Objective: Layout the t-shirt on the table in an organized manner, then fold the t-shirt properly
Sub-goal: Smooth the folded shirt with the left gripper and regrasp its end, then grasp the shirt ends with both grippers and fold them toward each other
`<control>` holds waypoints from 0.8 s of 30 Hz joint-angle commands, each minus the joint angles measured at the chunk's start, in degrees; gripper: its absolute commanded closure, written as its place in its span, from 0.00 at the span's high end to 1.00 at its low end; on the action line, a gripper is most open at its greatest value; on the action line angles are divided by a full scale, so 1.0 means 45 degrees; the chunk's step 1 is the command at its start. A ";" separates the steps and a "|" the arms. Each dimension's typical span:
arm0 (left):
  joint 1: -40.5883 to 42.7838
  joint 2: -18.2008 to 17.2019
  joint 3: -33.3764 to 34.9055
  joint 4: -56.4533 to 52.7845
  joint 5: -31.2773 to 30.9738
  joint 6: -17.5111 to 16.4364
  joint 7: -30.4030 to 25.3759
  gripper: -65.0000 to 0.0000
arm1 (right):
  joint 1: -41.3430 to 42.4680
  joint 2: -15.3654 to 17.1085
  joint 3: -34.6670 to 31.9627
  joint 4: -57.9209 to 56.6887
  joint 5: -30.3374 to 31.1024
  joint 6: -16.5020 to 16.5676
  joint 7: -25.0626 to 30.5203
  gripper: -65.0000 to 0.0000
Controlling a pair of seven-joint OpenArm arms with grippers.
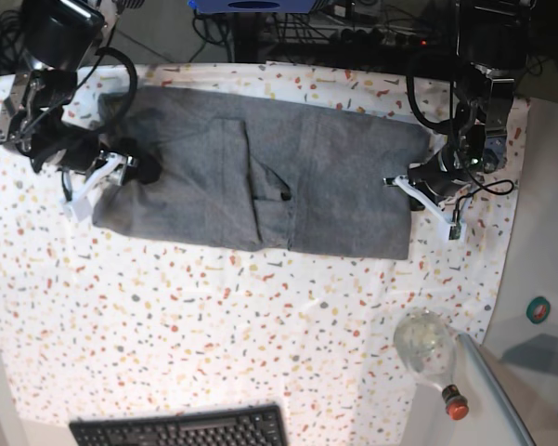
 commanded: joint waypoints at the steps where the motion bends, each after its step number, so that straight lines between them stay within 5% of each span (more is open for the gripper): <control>1: -0.0103 -0.0063 -0.0014 0.0135 -0.0034 -0.0070 0.0094 0.00 | 0.0013 -0.0024 -0.0128 0.0011 -0.0247 0.0051 -0.0360 0.55; 8: 0.0014 0.0210 0.0006 0.0135 -0.0034 -0.0070 0.0094 0.00 | 0.0033 0.0073 -0.0108 0.0011 -0.0286 0.0051 -0.0340 0.50; 9: 0.0014 0.0288 0.0006 0.0135 -0.0015 -0.0070 0.0114 0.00 | 0.0052 0.0151 -0.0050 0.0011 -0.0306 0.0051 -0.0340 0.42; 12: -0.0025 0.0679 0.0201 0.0135 -0.0015 -0.0070 0.0133 0.00 | 0.0423 0.0874 -0.0011 -0.0106 -0.0306 0.0051 -0.0340 0.00; 18: -0.0435 0.1578 0.2116 0.0135 -0.0015 -0.0031 0.0133 0.00 | 0.1283 0.2476 -0.0011 -0.1122 -0.0306 -0.0134 -0.0340 0.00; 24: -0.1080 0.2672 0.3171 -0.0178 -0.0015 -0.0012 0.0133 0.00 | 0.1205 0.2750 -0.0128 0.0656 -0.0306 -0.1306 -0.0458 0.00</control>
